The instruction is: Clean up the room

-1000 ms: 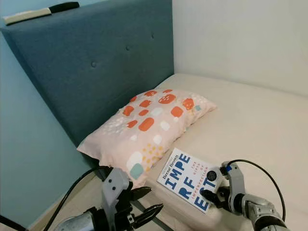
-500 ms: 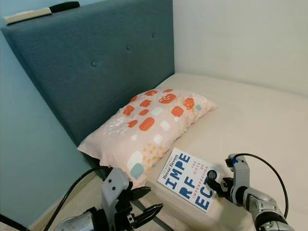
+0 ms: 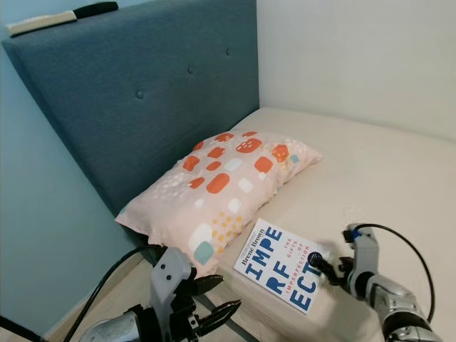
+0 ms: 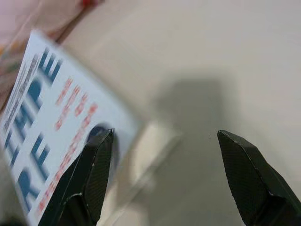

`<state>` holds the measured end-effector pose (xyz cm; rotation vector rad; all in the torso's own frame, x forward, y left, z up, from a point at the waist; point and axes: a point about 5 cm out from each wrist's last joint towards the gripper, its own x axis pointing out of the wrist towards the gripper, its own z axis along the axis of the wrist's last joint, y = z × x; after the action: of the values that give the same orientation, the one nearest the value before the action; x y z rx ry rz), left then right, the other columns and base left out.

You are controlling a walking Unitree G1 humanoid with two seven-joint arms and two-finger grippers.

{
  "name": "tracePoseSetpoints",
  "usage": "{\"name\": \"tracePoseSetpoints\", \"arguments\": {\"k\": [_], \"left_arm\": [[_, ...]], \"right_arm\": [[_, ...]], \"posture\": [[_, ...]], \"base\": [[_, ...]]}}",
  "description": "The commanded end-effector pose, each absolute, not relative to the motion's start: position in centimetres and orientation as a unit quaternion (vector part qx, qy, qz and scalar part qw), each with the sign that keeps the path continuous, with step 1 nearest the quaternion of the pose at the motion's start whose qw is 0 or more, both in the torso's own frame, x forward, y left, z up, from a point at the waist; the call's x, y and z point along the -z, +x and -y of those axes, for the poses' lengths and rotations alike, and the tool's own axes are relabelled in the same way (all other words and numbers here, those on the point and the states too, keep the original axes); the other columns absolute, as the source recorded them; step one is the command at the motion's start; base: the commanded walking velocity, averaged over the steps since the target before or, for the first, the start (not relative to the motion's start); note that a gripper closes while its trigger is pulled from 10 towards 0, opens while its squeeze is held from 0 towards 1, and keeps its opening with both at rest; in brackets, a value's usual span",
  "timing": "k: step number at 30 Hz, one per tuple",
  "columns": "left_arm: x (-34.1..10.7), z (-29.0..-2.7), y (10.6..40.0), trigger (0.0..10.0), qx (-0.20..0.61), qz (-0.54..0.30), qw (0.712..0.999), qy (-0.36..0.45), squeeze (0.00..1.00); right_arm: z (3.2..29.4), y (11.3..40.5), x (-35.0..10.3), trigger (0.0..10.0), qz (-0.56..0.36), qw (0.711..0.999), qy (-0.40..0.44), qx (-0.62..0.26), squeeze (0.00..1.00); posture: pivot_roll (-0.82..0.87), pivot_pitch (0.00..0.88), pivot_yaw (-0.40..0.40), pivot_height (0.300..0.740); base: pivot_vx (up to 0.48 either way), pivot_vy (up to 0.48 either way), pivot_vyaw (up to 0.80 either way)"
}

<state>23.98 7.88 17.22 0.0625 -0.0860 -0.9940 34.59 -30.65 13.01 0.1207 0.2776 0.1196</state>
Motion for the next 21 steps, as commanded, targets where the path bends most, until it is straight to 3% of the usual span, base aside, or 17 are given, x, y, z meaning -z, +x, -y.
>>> {"name": "tracePoseSetpoints", "arguments": {"k": [1,7,15,21], "left_arm": [[-16.5,-8.1,24.0,10.0,0.469,0.03,0.882,0.025,0.0],[-16.3,-8.5,24.5,10.0,0.449,0.031,0.893,0.01,0.0],[-15.8,-9.4,25.3,10.0,0.408,0.027,0.912,-0.015,0.0],[-14.9,-9.4,25.0,10.0,0.407,0.019,0.913,-0.011,0.0]], "right_arm": [[31.4,34.3,-13.3,10.0,-0.123,0.988,0.078,-0.045,0.0],[32.0,34.5,-14.6,10.0,-0.088,0.991,0.091,-0.051,0.0],[30.2,35.8,-16.9,10.0,-0.023,0.983,0.138,-0.122,0.0],[25.6,36.7,-18.3,10.0,0.027,0.955,0.148,-0.256,0.0]], "posture": [[0.19,0.296,0.074,0.598],[0.15,0.259,0.06,0.598],[0.12,0.228,0.048,0.598],[0.08,0.194,0.027,0.598]], "base": [[0.0,0.0,0.0],[0.0,0.0,0.0],[0.0,0.0,0.0],[0.0,0.0,0.0]]}}
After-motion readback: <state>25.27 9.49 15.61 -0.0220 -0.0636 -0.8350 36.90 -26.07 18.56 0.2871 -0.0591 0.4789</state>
